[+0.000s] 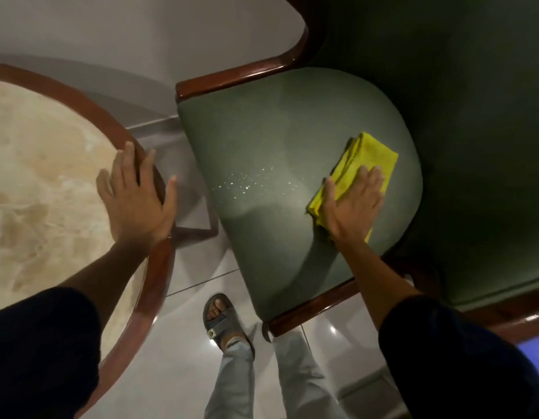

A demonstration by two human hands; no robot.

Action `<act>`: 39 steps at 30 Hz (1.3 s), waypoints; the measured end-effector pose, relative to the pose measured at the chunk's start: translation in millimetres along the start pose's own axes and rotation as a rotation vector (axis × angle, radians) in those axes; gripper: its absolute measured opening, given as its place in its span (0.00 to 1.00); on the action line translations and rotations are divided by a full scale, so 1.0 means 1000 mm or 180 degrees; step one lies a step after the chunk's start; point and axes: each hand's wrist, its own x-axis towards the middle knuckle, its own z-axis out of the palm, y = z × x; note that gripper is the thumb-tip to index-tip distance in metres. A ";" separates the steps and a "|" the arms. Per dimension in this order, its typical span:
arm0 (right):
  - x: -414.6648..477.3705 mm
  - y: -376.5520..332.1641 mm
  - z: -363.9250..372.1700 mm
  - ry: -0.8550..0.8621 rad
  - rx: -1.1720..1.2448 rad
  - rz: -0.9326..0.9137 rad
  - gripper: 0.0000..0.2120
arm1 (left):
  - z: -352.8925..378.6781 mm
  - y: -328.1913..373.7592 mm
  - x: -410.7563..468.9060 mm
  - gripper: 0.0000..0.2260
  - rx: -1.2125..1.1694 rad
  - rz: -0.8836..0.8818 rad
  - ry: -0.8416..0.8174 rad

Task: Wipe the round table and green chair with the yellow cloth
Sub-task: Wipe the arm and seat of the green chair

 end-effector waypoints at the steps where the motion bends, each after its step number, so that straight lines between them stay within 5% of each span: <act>1: 0.005 0.004 0.007 0.0109 -0.0093 -0.0009 0.37 | 0.000 0.001 0.002 0.26 -0.0024 -0.0034 0.0017; 9: 0.010 -0.001 0.018 0.0479 -0.0057 0.0172 0.29 | -0.006 0.006 0.001 0.26 0.0100 -0.0113 -0.0052; 21: -0.044 -0.153 0.086 -0.0395 -0.1267 -0.3173 0.26 | -0.007 0.007 0.001 0.24 0.0117 -0.0076 0.0041; 28: -0.138 -0.047 0.071 -0.1577 -0.2813 -0.4410 0.26 | -0.004 0.004 0.001 0.23 0.0058 -0.0127 0.0071; 35: -0.097 -0.027 0.041 -0.0954 -0.1319 -0.4279 0.25 | -0.003 0.006 -0.001 0.24 0.0135 -0.0127 0.0084; 37: -0.065 -0.041 0.040 -0.0730 -0.1100 -0.3617 0.27 | -0.002 0.005 -0.001 0.25 0.0102 -0.0121 0.0110; 39: -0.032 -0.038 0.034 -0.0449 -0.0851 -0.2317 0.27 | 0.000 0.004 0.001 0.24 0.0080 -0.0100 0.0151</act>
